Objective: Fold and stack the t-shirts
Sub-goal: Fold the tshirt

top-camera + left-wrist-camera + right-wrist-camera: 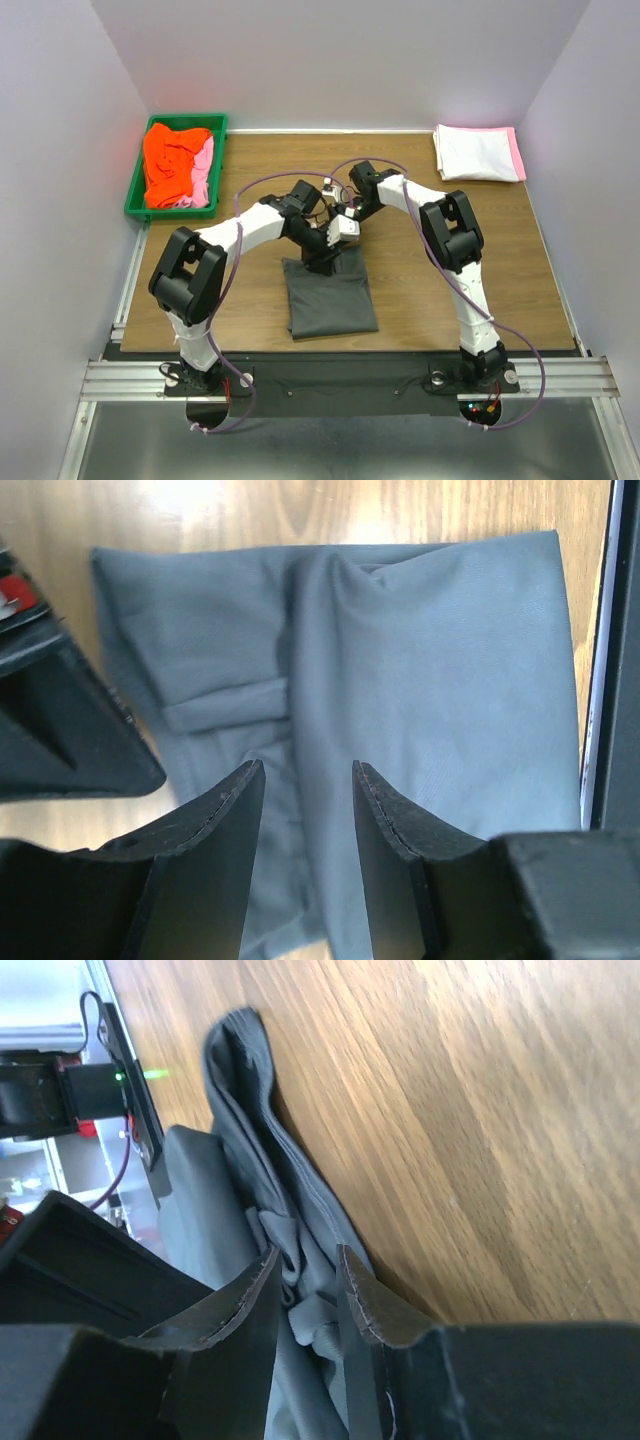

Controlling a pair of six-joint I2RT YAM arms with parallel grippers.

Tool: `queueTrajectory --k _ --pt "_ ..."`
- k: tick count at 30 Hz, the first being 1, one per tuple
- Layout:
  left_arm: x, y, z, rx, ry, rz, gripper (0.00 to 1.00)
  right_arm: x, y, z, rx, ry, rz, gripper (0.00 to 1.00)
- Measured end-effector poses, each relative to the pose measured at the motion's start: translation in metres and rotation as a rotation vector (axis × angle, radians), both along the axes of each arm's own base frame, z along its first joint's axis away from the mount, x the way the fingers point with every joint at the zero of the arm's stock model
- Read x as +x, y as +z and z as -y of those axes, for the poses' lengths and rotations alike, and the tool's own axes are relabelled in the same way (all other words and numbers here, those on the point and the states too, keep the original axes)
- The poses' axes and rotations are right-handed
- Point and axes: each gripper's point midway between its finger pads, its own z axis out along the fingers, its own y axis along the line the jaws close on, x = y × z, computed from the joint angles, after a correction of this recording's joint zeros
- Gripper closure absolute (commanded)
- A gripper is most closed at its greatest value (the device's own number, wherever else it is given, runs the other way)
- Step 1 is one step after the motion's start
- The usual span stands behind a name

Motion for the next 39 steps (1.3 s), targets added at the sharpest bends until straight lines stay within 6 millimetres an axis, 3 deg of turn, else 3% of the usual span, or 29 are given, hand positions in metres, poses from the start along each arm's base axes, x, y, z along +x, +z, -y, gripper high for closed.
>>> queueTrajectory --k 6,11,14,17,22,27,33,39 --pt "-0.011 -0.026 0.003 0.050 -0.012 -0.039 0.50 -0.015 -0.018 0.007 -0.020 -0.002 -0.056 0.69" --pt "-0.011 -0.038 0.003 0.078 0.000 -0.041 0.57 -0.023 -0.022 0.010 -0.024 -0.007 -0.081 0.71" --pt "-0.009 -0.038 0.004 0.079 0.005 -0.034 0.69 -0.026 -0.025 0.012 -0.032 -0.011 -0.082 0.71" --pt "-0.009 -0.038 0.004 0.078 0.004 -0.033 0.88 -0.030 -0.029 0.014 -0.037 -0.015 -0.091 0.72" --pt "-0.012 -0.038 0.003 0.083 -0.007 -0.034 0.91 -0.032 -0.031 0.015 -0.042 -0.022 -0.106 0.73" --pt "-0.014 -0.023 -0.001 0.084 -0.019 -0.001 0.94 -0.032 -0.031 0.015 -0.045 -0.026 -0.106 0.73" --pt "-0.006 0.010 -0.001 0.058 -0.041 0.095 1.00 -0.030 -0.031 0.014 -0.049 -0.029 -0.102 0.73" --pt "0.003 0.014 -0.005 0.078 -0.061 0.160 1.00 -0.030 -0.031 0.014 -0.050 -0.029 -0.101 0.73"
